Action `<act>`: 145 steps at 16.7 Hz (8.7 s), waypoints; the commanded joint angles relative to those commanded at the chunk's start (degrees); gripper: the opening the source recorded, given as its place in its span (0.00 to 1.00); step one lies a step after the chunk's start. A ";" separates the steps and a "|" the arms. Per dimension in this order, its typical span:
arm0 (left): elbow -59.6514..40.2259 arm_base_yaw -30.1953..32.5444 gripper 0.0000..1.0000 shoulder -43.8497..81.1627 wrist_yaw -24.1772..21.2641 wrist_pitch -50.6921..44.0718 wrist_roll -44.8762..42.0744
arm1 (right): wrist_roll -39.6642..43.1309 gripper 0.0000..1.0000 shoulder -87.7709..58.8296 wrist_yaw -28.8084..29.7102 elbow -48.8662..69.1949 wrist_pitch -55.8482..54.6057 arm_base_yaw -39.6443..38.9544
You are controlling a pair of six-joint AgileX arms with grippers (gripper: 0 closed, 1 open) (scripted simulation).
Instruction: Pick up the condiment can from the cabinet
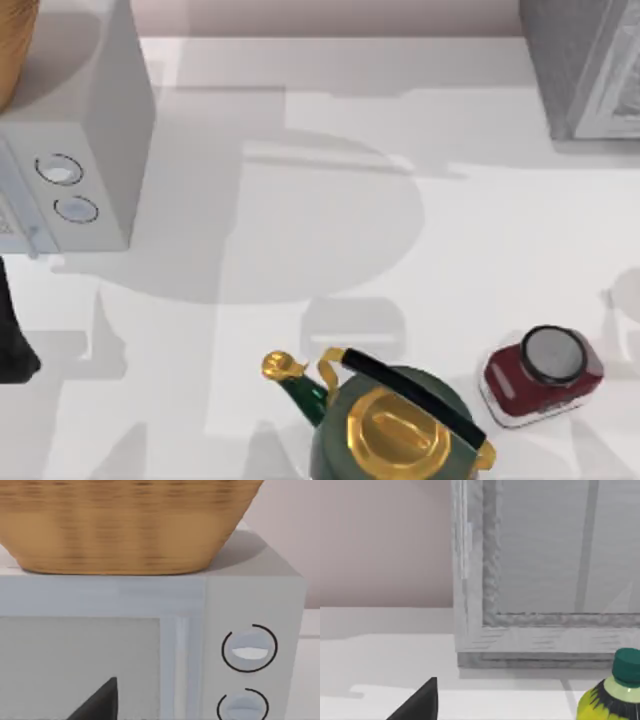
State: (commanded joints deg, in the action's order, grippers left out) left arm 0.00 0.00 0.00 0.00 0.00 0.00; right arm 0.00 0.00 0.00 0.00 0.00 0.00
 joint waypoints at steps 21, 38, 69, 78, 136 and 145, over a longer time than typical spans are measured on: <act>0.00 0.00 1.00 0.00 0.00 0.00 0.00 | -0.69 1.00 -55.14 8.23 73.20 17.09 -7.72; 0.00 0.00 1.00 0.00 0.00 0.00 0.00 | -0.94 1.00 -76.76 12.18 100.48 23.70 -11.28; 0.00 0.00 1.00 0.00 0.00 0.00 0.00 | -1.29 0.55 -99.33 20.45 121.60 22.80 -18.82; 0.00 0.00 1.00 0.00 0.00 0.00 0.00 | -1.29 0.00 -99.33 20.45 121.60 22.80 -18.82; 0.00 0.00 1.00 0.00 0.00 0.00 0.00 | -0.11 0.00 -0.57 -0.04 0.00 -0.07 -0.18; 0.00 0.00 1.00 0.00 0.00 0.00 0.00 | -0.46 0.00 -20.74 -7.01 2.90 -16.06 -0.66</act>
State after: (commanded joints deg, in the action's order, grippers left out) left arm 0.00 0.00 0.00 0.00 0.00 0.00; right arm -0.46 -20.74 -7.01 2.90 -16.06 -0.66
